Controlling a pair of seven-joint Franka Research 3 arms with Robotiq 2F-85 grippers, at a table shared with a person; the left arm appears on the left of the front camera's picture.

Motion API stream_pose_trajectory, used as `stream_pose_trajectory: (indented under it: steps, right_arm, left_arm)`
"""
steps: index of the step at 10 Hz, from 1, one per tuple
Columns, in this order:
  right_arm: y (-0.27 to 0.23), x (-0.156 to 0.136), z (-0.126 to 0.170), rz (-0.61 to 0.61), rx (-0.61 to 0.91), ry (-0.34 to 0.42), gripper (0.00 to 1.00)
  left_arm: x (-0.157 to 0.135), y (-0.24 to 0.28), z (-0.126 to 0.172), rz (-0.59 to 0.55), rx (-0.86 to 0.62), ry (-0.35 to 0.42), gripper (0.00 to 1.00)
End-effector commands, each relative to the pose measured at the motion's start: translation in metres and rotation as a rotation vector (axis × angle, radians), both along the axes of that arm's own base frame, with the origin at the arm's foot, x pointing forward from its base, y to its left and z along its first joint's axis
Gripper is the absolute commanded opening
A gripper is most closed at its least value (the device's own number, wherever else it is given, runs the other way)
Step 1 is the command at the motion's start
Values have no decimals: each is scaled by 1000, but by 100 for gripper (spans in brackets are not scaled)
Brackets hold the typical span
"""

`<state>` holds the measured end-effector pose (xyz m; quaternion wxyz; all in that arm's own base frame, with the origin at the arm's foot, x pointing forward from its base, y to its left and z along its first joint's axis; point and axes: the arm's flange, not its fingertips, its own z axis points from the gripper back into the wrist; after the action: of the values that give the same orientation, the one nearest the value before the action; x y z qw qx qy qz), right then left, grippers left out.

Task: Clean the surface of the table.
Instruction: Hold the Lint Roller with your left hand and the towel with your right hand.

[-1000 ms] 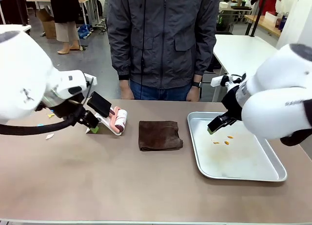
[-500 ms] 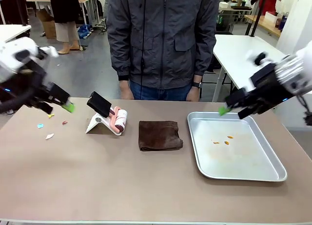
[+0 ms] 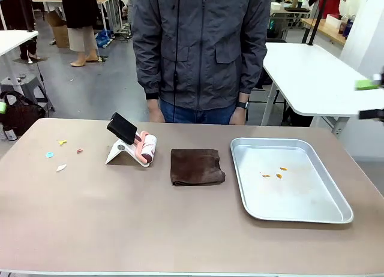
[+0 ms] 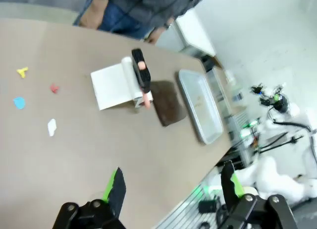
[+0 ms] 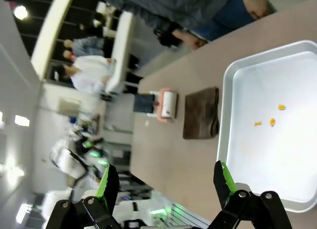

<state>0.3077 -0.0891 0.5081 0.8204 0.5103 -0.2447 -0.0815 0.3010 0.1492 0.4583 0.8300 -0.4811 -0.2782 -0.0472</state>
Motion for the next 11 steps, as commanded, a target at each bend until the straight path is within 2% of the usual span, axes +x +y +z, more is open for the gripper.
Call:
stream_pose_trajectory:
  steps: [1, 2, 3, 5, 6, 7, 11]
  right_arm:
    - [-15, -51, -74, -59, 120, -15, 100]
    - [-33, -55, -82, -85, 161, -10, 100]
    - [-46, -61, -90, -94, 187, -48, 100]
    - [-63, -68, -106, -146, 229, -54, 100]
    - [-64, -66, -111, -187, 193, -29, 100]
    - [-106, -38, -76, -141, 217, -23, 100]
    - [-106, -38, -76, -141, 217, -23, 100]
  left_arm:
    - [9, 12, -19, 55, -155, -34, 100]
    - [0, 13, -25, 95, -191, -58, 100]
    - [-6, 17, -32, 126, -226, -60, 100]
    - [-16, 8, -38, 229, -267, -34, 100]
    - [-20, 2, -41, 309, -229, -2, 100]
    - [1, 38, -31, 196, -267, -21, 100]
    - [1, 38, -31, 196, -267, -21, 100]
